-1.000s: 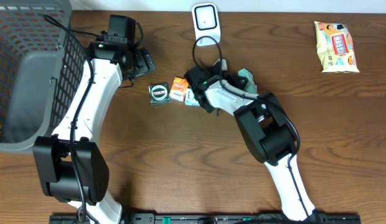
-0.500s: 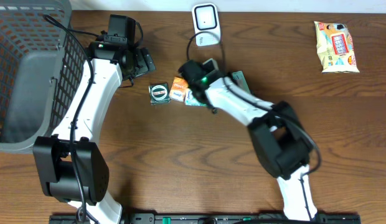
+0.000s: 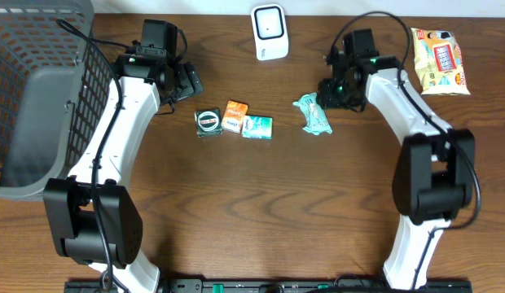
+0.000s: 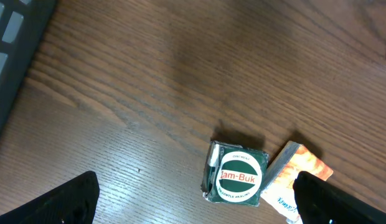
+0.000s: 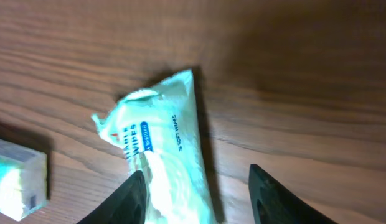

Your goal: Scan the item barcode

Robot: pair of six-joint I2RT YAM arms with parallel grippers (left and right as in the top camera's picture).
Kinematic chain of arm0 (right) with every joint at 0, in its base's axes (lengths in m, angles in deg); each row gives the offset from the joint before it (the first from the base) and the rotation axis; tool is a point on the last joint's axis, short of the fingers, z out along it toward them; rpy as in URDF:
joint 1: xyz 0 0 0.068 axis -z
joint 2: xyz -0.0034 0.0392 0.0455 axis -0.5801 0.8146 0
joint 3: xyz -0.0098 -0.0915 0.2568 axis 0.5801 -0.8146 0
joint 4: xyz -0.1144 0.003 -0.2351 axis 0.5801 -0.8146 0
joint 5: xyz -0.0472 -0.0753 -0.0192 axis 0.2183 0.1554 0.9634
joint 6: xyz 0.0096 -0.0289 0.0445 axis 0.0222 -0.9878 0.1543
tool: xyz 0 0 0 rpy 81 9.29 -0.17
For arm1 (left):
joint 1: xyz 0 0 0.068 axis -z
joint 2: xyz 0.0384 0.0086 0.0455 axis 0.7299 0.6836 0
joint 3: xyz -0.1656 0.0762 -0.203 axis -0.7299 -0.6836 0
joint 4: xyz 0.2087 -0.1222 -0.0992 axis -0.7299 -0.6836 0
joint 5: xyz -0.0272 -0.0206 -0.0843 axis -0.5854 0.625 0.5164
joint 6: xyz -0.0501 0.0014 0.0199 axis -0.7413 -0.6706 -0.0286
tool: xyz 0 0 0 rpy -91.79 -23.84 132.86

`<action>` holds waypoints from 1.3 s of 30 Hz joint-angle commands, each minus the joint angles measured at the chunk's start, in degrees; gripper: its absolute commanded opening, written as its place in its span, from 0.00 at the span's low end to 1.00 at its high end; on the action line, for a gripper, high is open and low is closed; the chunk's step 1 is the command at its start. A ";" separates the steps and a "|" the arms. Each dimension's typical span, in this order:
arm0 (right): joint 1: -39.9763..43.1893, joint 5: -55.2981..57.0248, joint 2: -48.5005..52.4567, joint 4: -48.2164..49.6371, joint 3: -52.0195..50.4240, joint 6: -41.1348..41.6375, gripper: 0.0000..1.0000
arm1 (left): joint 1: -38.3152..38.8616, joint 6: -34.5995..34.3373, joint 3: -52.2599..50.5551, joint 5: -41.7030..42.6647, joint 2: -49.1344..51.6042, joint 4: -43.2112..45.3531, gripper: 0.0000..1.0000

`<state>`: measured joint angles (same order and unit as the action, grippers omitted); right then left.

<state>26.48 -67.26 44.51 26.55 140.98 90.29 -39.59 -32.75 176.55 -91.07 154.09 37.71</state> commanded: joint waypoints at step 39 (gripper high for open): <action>-10.58 13.90 8.09 58.18 7.43 18.91 0.02 | 0.02 -0.13 0.44 -0.50 0.26 -0.22 0.98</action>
<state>17.13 -62.26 50.66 79.75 147.51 112.02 -39.59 -32.75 176.55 -91.05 154.09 37.64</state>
